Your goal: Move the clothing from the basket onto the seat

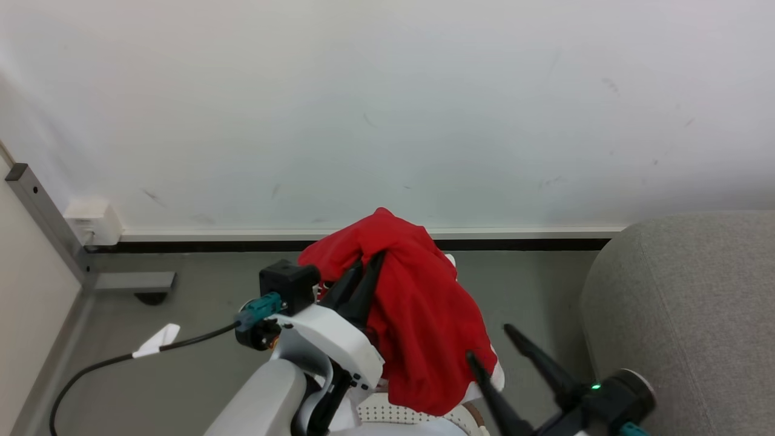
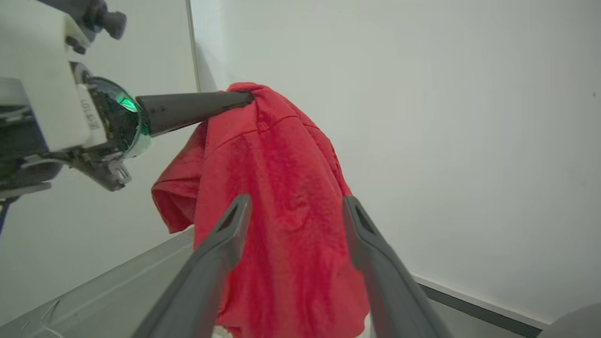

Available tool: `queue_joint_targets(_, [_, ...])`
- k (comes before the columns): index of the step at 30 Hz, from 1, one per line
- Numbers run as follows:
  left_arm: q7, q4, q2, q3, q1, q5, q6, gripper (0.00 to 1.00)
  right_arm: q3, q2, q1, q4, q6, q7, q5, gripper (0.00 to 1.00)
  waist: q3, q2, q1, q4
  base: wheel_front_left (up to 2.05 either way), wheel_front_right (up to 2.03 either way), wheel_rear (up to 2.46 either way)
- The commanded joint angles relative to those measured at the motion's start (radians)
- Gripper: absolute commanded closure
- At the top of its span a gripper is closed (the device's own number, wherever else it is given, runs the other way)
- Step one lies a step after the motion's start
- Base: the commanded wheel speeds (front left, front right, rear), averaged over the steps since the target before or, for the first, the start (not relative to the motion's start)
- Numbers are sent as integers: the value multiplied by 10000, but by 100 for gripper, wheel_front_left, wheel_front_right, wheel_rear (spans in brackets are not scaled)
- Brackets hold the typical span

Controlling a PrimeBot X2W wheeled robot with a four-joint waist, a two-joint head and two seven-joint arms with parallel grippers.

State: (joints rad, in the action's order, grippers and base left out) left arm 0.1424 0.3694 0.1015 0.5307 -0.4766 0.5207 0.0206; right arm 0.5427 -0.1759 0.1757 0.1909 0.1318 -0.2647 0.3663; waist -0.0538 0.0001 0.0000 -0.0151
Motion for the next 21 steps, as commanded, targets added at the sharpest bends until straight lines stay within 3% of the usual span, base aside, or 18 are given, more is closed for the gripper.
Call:
queue_joint_targets(1, [7,-58,32,19,81,76,-13,100,408,1,286,134,-21,7,128,0,4,-1,0,27,0,0,0])
queue_joint_targets(7, [-77,-120,-97,221,4,121,24,100,1926,278,1326,1103,-21,6,123,0,-8,-1,0,279,0,0,0])
queue_joint_targets(12, [-180,-227,-195,443,-26,277,109,100,2273,749,2149,2807,-21,6,-306,0,-55,-1,0,649,0,0,0])
queue_joint_targets(21, [-411,-475,-393,1047,-42,360,228,100,2619,1045,3275,4679,-21,6,-1264,0,-61,-1,0,1391,0,0,0])
